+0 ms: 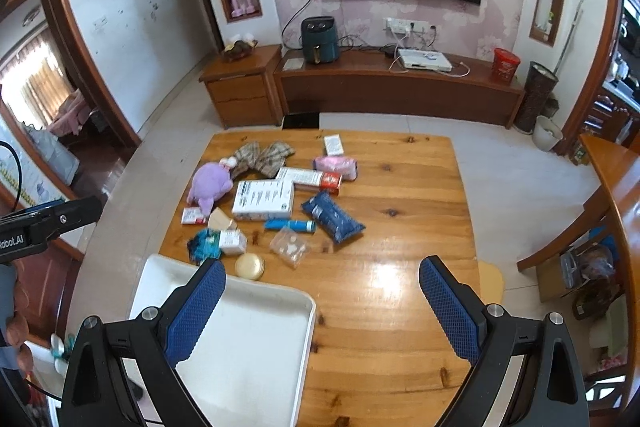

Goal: Organize objects
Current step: 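Move both tools from the white tray toward the items on the table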

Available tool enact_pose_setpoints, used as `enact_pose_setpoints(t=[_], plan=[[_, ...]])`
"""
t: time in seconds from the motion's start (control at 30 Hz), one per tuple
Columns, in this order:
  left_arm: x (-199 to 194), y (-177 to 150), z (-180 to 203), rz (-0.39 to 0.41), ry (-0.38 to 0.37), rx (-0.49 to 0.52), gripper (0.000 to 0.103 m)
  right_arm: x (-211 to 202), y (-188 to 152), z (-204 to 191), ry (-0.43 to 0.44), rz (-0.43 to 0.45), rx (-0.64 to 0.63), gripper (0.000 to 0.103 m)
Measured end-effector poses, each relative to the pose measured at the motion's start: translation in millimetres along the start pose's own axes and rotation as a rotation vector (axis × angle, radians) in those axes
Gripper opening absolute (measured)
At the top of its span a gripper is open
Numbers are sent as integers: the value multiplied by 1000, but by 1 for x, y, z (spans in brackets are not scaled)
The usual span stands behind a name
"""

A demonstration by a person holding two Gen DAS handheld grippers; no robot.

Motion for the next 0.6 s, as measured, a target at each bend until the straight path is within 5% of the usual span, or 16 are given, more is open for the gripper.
enact_pose_setpoints(t=[0.13, 0.33, 0.6], plan=[[6, 21, -7, -41, -73, 19, 100, 2, 18, -2, -13, 6, 25, 98], [9, 58, -20, -36, -3, 86, 100, 10, 50, -7, -50, 11, 50, 98], [34, 105, -39, -61, -9, 156, 101, 42, 88, -13, -128, 4, 23, 98]])
Point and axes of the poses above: each gripper's, at about its wrist camera, not at the fingertips, and x roughly the way its jaws point, z to its right, y to its top, the point moved 4 cm from there along x, roughly the way its jaws point, and after that the axes turned 15 degrees about -z, right-handed, at the moved point
